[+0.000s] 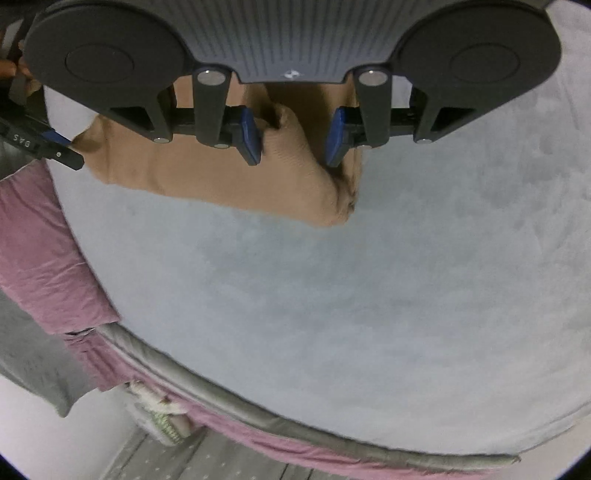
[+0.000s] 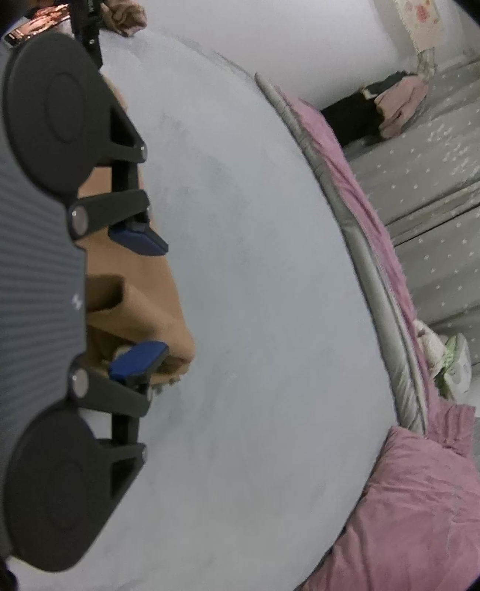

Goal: Fold clothes

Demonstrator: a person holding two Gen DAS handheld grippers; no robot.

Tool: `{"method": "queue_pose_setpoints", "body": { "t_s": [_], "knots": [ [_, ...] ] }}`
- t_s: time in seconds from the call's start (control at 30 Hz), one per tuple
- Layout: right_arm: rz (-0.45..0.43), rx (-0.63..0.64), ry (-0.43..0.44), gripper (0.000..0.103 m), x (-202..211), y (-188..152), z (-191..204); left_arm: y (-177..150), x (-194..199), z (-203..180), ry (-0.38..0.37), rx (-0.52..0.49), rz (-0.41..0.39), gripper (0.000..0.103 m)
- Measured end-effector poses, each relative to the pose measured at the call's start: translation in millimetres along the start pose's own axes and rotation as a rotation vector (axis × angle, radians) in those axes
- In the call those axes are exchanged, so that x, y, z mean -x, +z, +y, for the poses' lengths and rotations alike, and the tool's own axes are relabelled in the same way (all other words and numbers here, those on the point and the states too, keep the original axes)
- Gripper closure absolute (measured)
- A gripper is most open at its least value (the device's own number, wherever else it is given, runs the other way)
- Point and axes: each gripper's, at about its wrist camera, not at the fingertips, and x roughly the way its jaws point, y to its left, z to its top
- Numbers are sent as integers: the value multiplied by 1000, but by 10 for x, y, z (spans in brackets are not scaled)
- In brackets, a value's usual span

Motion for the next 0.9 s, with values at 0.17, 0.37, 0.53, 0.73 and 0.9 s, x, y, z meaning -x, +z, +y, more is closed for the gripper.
{"method": "queue_pose_setpoints", "body": {
  "t_s": [0.17, 0.37, 0.53, 0.73, 0.9],
  "knots": [
    [50, -15, -10, 92, -141, -117, -149, -133, -87, 70, 16, 11, 6, 93],
    [33, -91, -11, 94, -142, -268, -517, -281, -118, 229, 18, 34, -76, 95],
    [29, -44, -31, 94, -271, -449, -618, -407, -362, 372, 34, 35, -71, 94],
    [-15, 61, -83, 90, -376, -610, -503, -486, -413, 398, 31, -3, -114, 88],
    [-115, 82, -107, 55, -207, -618, -464, -445, -211, 342, 39, -10, -206, 72]
  ]
}}
